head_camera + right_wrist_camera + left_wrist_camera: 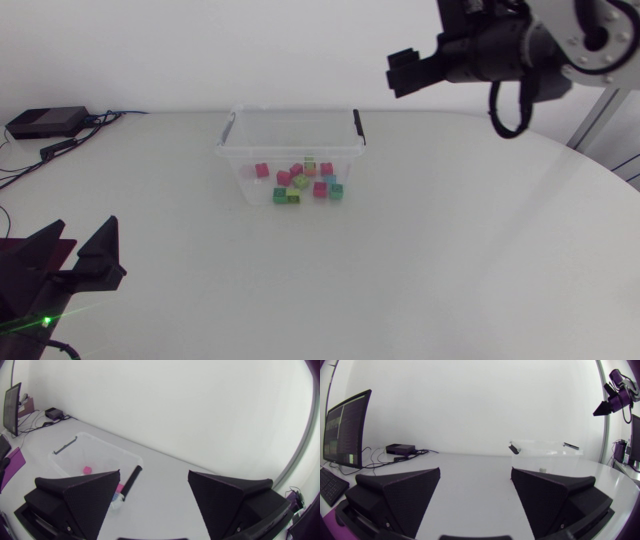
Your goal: Pick up the duplo bricks and place them in the container
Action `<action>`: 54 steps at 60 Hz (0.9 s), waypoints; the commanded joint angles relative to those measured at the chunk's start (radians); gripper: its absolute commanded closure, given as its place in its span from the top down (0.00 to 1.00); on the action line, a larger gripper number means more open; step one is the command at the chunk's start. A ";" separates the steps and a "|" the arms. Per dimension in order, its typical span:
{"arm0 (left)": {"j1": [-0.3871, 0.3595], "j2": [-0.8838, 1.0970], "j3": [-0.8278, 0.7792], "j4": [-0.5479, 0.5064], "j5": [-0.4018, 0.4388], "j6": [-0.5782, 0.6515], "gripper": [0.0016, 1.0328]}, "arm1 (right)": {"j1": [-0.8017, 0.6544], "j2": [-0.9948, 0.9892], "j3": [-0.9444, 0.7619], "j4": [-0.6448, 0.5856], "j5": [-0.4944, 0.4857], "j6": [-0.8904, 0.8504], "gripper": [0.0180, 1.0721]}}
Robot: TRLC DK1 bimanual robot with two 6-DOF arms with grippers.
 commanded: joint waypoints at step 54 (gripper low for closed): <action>-0.011 -0.008 -0.014 -0.005 0.000 0.013 0.96 | -0.360 -1.018 -0.850 0.029 -0.009 -0.101 0.95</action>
